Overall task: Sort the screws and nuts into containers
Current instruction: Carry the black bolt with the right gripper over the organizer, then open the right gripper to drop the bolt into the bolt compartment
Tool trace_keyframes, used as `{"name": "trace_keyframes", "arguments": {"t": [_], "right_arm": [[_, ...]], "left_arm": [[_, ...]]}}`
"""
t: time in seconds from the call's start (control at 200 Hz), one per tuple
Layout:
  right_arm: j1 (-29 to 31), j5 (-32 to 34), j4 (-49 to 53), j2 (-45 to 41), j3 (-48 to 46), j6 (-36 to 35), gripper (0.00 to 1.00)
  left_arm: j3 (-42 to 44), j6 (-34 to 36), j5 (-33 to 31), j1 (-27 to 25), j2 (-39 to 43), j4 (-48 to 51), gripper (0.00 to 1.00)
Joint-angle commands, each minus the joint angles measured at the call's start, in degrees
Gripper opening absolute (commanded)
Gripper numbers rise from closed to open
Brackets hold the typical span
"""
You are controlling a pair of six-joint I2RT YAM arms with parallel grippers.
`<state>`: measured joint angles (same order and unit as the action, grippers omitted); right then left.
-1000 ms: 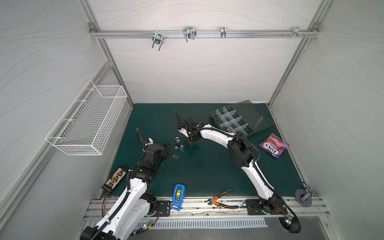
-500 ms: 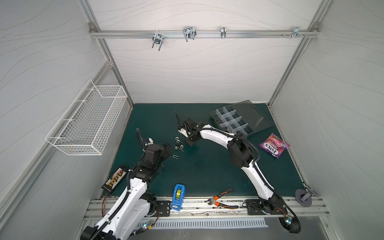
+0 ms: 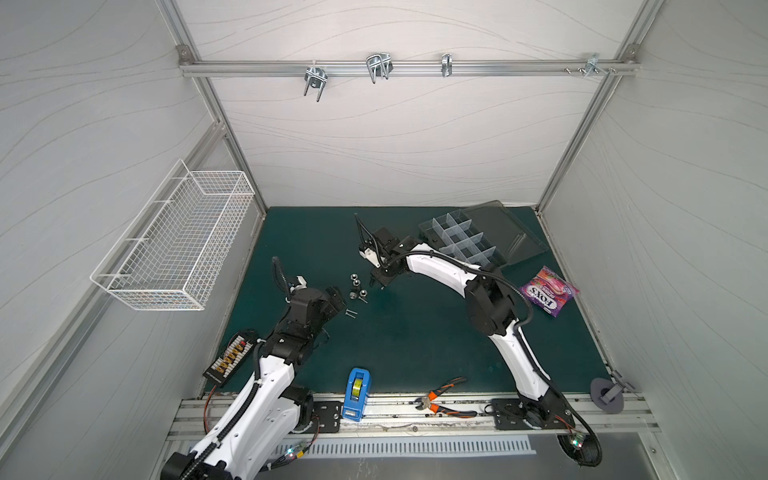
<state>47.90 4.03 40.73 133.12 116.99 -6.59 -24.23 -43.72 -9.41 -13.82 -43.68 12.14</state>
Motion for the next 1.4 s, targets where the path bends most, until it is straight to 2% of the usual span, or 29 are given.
{"name": "trace_keyframes", "arguments": {"t": [0.0, 0.315, 0.625, 1.15, 1.395], "right_arm": [[-3.31, 0.25, 0.23, -4.39, 0.26, 1.25, 0.13], [-13.89, 2.00, 1.54, -6.71, 1.04, 8.81, 0.11], [-22.59, -0.27, 4.65, -4.15, 4.93, 14.52, 0.12], [-24.59, 1.05, 6.36, 2.00, 9.26, 13.87, 0.18], [-24.56, 1.90, 6.64, 3.89, 9.57, 13.19, 0.25]], "left_arm": [[-0.23, -0.71, -0.65, -0.06, 0.50, -0.45, 1.00], [-0.21, -0.78, -0.43, -0.06, 0.41, -0.40, 1.00], [-0.63, -0.93, -0.35, -0.06, 0.09, -0.53, 1.00], [-1.31, -0.67, -0.17, -0.06, -0.94, -0.78, 1.00], [-1.05, -0.80, -0.06, -0.06, -0.93, -0.88, 1.00]]}}
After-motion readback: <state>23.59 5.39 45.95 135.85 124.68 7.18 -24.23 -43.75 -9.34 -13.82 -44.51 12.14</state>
